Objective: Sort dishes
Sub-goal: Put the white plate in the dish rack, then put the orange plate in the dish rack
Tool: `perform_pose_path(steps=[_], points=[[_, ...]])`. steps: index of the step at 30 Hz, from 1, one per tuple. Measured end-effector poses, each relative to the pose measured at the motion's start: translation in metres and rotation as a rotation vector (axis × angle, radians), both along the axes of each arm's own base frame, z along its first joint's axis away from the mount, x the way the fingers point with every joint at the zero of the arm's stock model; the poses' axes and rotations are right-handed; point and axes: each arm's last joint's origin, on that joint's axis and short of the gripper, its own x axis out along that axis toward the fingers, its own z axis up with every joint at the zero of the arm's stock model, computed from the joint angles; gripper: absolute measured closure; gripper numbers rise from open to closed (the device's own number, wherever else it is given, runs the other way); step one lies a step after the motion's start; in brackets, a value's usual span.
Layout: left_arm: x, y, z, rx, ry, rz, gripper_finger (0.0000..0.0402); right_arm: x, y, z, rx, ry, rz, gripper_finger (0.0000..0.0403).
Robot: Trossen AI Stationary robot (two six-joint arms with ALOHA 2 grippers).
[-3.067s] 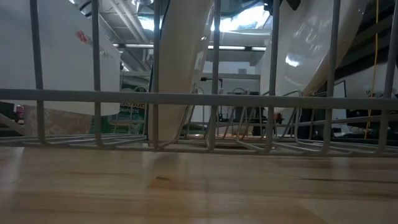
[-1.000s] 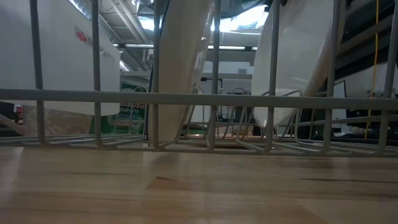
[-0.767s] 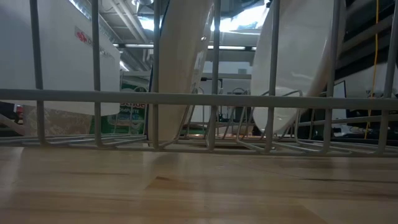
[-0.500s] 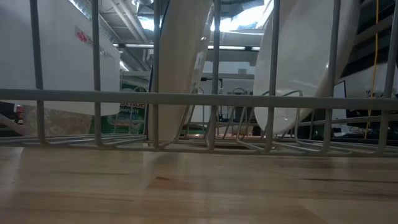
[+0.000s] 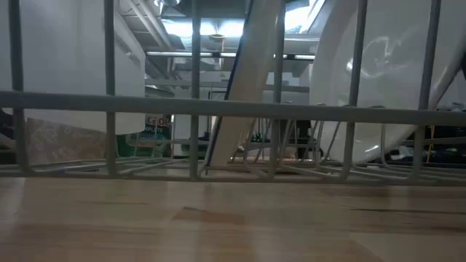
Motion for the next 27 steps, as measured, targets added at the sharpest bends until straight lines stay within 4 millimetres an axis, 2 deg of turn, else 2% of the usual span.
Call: perform_pose_path(steps=[11,27], points=[[0.0,0.0,0.0,0.0,0.0,0.0,0.032,-0.004,0.019,0.0,-0.103,-0.066,-0.016,0.001],[0.0,0.0,0.0,0.0,0.0,0.0,0.032,-0.022,0.051,0.0,-0.099,-0.072,0.1,0.001]])
